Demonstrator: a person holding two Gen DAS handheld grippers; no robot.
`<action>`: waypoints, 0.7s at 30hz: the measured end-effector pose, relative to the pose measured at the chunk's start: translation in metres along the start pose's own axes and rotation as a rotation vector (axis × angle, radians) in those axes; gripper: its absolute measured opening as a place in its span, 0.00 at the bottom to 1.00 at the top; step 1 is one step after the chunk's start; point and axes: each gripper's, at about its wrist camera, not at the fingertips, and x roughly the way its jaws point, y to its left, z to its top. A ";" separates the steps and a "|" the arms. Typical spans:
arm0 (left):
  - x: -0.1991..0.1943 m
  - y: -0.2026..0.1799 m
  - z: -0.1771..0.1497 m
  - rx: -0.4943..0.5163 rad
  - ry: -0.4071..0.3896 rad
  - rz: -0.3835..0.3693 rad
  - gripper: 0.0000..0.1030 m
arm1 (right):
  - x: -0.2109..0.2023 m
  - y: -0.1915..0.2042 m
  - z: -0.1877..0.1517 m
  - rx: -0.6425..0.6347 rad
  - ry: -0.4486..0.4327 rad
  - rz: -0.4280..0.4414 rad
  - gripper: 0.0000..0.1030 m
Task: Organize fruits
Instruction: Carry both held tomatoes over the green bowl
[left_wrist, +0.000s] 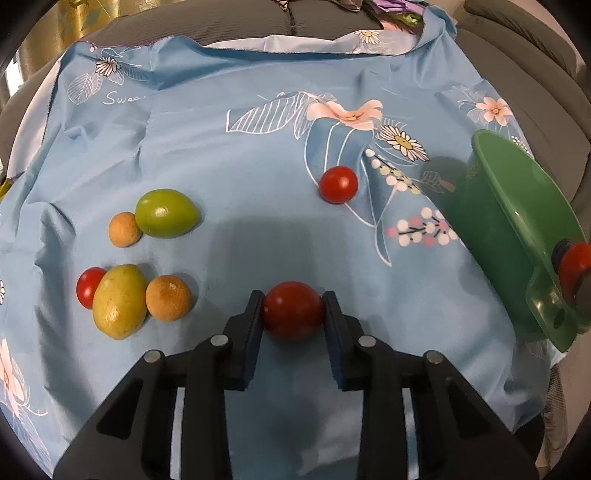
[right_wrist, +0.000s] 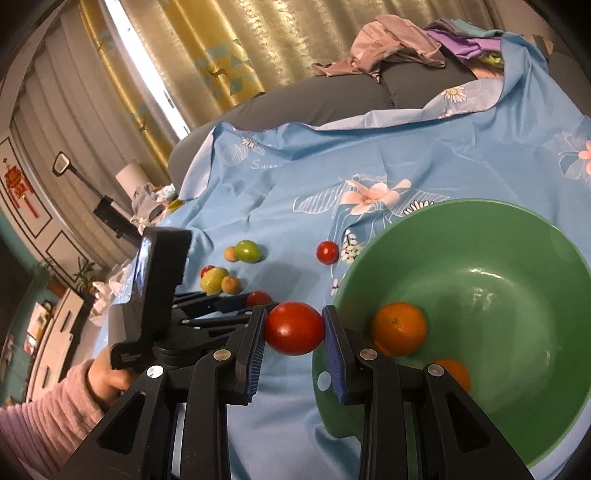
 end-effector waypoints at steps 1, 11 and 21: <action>0.000 0.000 0.000 -0.006 0.001 -0.002 0.29 | 0.001 0.000 0.000 0.001 0.001 0.000 0.32; -0.049 -0.019 0.012 0.011 -0.082 -0.097 0.29 | -0.006 -0.010 0.003 0.027 -0.026 -0.014 0.32; -0.093 -0.075 0.037 0.133 -0.180 -0.214 0.29 | -0.035 -0.025 0.006 0.055 -0.089 -0.057 0.32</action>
